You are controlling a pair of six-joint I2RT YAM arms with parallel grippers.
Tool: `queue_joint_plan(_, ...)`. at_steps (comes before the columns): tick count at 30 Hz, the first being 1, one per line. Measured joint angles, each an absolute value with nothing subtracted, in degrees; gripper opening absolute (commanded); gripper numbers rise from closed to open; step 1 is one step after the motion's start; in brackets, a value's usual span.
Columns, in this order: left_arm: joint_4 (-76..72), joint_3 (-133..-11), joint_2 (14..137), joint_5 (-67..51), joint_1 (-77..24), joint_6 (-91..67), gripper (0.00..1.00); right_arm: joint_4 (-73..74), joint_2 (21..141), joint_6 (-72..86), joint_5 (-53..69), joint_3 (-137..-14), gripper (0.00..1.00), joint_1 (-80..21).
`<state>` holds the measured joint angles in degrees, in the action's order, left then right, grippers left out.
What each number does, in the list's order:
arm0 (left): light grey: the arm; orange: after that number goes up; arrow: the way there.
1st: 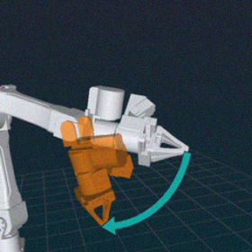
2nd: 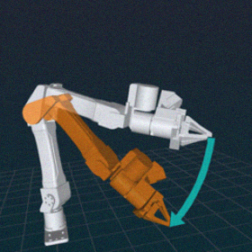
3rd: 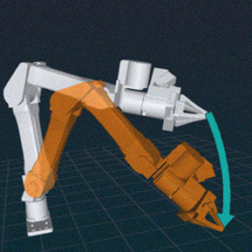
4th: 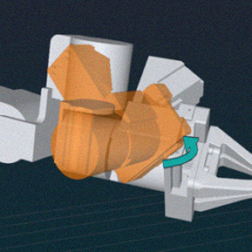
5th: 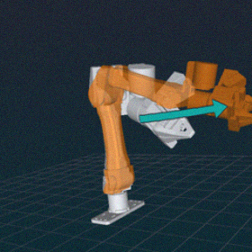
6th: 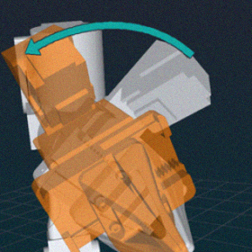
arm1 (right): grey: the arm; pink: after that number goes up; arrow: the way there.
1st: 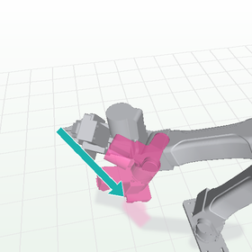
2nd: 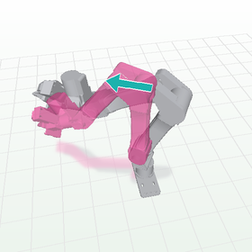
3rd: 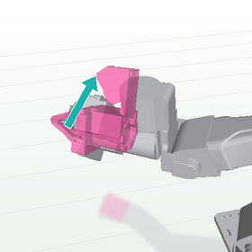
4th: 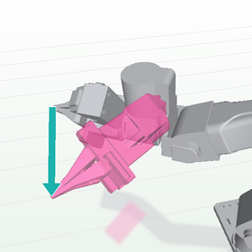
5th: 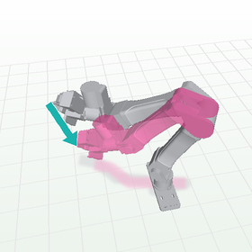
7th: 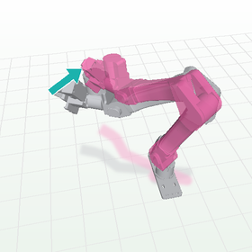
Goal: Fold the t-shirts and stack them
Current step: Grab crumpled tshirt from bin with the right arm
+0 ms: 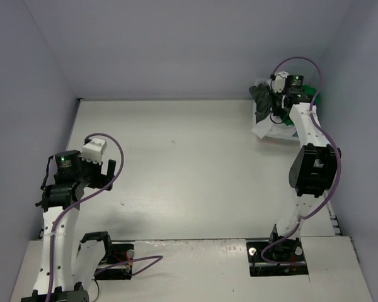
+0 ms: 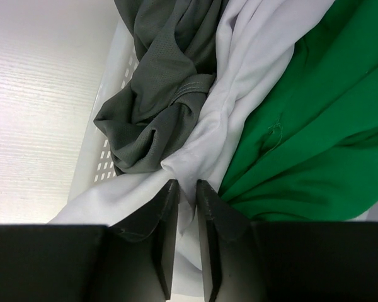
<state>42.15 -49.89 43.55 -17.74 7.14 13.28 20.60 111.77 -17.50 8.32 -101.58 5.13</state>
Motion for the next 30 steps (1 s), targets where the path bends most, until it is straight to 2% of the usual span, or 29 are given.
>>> queue_joint_plan(1,42.15,-49.89,43.55,-17.74,7.14,13.28,0.94,20.45,111.77,-17.5,8.32,-101.38,0.12,5.13)
queue_joint_plan(2,42.15,-49.87,43.55,-17.74,7.14,13.28,0.94,20.38,111.77,-17.52,8.32,-101.21,0.03,5.13)
queue_joint_plan(3,42.15,-49.87,43.55,-17.74,7.14,13.28,0.94,20.32,111.77,-17.47,8.32,-100.99,0.0,5.13)
queue_joint_plan(13,42.15,-49.87,43.55,-17.74,7.14,13.28,0.94,20.4,110.76,-17.58,8.34,-99.37,0.0,4.91)
queue_joint_plan(24,42.15,-49.87,43.62,-17.72,7.16,13.28,0.94,20.95,93.82,-18.15,9.06,-101.3,0.0,4.08)
queue_joint_plan(30,42.15,-49.87,43.59,-17.65,7.16,13.28,0.94,20.45,90.21,-19.14,8.27,-106.56,0.0,4.08)
